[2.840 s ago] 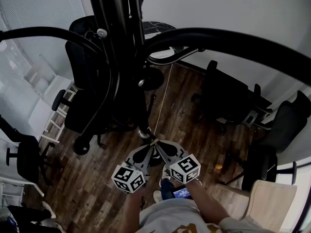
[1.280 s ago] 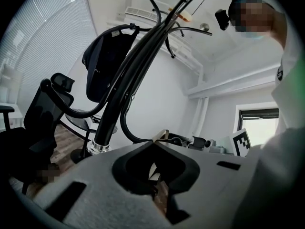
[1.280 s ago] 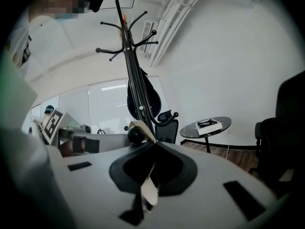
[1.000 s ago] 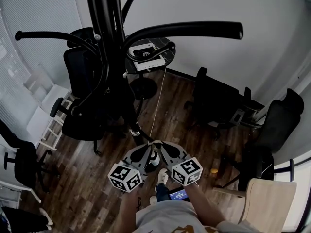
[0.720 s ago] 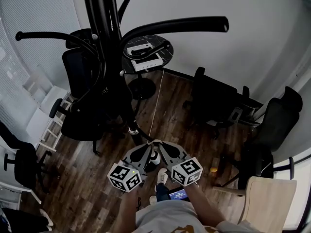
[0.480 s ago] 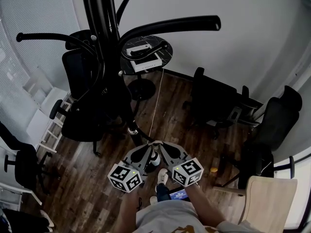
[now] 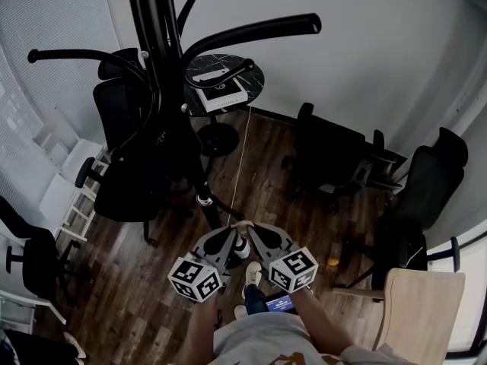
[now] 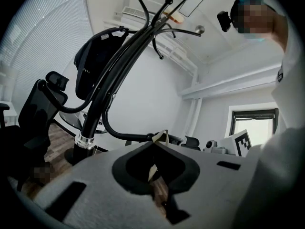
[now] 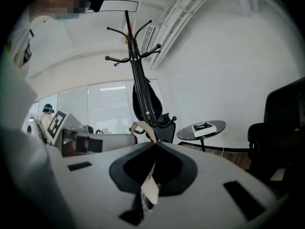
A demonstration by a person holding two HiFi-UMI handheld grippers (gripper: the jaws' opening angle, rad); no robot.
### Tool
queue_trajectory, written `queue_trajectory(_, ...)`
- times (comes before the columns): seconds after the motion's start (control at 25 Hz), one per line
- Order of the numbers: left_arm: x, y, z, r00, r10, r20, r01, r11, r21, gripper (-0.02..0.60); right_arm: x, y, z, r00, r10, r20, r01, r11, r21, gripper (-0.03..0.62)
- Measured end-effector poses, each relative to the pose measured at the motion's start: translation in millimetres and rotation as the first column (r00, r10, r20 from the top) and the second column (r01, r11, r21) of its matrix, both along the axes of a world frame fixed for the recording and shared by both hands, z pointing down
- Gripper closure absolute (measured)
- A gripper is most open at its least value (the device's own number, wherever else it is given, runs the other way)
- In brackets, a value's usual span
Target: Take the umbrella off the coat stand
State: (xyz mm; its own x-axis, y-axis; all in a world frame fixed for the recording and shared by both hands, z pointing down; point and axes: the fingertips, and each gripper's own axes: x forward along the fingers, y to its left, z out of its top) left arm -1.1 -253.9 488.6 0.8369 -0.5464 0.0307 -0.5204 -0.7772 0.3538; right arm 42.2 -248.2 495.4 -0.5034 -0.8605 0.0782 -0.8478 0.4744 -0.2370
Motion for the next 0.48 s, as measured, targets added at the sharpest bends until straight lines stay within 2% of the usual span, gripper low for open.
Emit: queue_trajectory(0.48, -8.7, 41.9, -0.7, 1.000, 0.024, -0.004, -0.024, 1.000, -0.001, 0.558, -4.7, 42.8, -0.8, 0.999, 0.031, -0.011, -0.031, 1.000, 0.002, 0.579)
